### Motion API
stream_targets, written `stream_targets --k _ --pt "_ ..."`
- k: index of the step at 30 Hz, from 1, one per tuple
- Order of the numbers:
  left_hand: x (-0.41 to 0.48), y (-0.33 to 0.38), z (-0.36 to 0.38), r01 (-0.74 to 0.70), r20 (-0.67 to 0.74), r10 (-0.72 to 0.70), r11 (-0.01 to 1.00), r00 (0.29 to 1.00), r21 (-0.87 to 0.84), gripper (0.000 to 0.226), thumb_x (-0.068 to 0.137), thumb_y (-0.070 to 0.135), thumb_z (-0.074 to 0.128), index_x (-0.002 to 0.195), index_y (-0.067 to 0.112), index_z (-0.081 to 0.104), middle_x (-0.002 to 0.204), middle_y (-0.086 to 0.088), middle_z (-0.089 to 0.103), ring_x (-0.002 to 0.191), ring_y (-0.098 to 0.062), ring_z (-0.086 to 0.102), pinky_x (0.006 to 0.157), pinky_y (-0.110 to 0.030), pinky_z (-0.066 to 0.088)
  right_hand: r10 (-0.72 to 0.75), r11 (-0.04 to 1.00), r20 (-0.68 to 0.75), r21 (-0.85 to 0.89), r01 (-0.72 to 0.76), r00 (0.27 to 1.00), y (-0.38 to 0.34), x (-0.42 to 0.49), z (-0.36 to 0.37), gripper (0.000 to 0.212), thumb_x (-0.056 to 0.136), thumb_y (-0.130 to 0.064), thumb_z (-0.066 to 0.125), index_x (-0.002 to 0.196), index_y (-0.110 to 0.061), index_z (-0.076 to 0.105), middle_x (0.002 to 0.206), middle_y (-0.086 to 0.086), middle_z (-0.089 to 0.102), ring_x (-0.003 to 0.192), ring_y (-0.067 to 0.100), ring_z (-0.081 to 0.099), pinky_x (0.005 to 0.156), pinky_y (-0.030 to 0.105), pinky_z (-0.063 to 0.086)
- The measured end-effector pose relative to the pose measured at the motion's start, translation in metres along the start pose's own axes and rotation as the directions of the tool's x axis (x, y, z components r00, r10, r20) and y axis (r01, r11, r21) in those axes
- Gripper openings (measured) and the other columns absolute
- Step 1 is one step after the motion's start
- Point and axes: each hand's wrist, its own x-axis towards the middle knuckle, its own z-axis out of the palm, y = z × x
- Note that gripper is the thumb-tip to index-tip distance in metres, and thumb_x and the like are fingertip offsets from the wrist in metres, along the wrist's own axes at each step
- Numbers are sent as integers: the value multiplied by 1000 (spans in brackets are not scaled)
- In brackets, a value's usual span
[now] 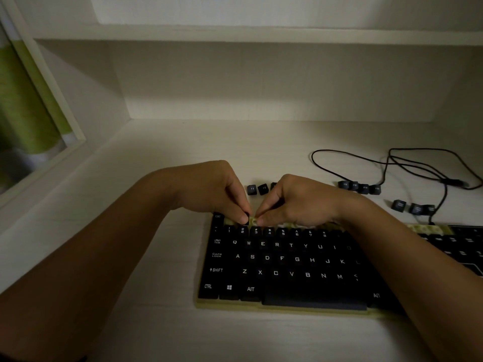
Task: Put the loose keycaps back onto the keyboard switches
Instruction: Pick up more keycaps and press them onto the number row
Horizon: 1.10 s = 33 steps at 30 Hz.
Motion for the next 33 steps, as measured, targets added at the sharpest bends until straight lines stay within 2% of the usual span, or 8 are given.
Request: stream_targets --k 5,10,15,18,20,22,26,33 --pt "0 1 0 28 -23 -29 999 999 -25 12 78 24 77 90 20 80 84 7 78 87 -12 71 92 -40 55 12 1000 -3 -3 -12 1000 -1 -1 0 14 83 -32 78 94 -25 82 90 -10 79 89 4 70 90 22 51" --pt "-1 -3 3 42 -2 -43 994 999 -100 10 78 19 77 88 15 80 80 3 77 74 -3 69 83 -28 54 18 1000 -16 14 -18 1000 1 -1 2 14 82 -32 79 93 -24 82 89 -8 79 87 4 69 90 24 51" --pt "1 -8 1 88 23 -85 980 996 -176 8 80 15 75 86 12 80 84 -8 78 86 -22 73 93 -42 55 28 999 -15 18 -27 1000 1 0 1 14 82 -30 79 94 -23 82 91 -8 79 95 9 70 97 29 52" --pt "1 -12 1 110 40 -104 969 994 -222 9 82 10 72 88 10 79 79 -3 77 75 -10 71 81 -32 57 42 999 -20 28 -42 999 1 -2 1 14 82 -29 79 94 -23 82 92 -7 79 96 10 70 96 28 51" --pt "1 -13 1 115 48 -107 966 993 -232 12 83 9 71 92 8 78 87 -7 78 79 -12 71 80 -29 56 44 999 -23 30 -43 999 1 -2 2 12 82 -30 79 93 -24 82 93 -4 79 95 13 71 94 29 52" --pt "1 -14 0 115 51 -106 966 993 -230 13 83 11 71 94 8 78 90 -8 78 81 -13 71 82 -29 57 40 999 -29 29 -39 999 1 0 2 10 82 -31 80 90 -26 82 93 0 79 96 20 71 93 31 52" --pt "1 -12 1 115 52 -107 969 993 -217 12 83 12 71 92 9 78 82 -2 78 74 -7 71 75 -25 55 40 999 -30 33 -39 999 2 0 2 11 82 -29 79 92 -27 81 92 -7 79 98 14 70 94 27 50" --pt "1 0 3 66 -9 -67 995 998 -80 7 80 19 75 84 15 80 76 -1 77 69 -11 69 78 -35 55 41 999 -26 34 -40 999 1 0 1 14 82 -29 79 95 -25 81 92 -9 79 95 7 69 92 23 49"
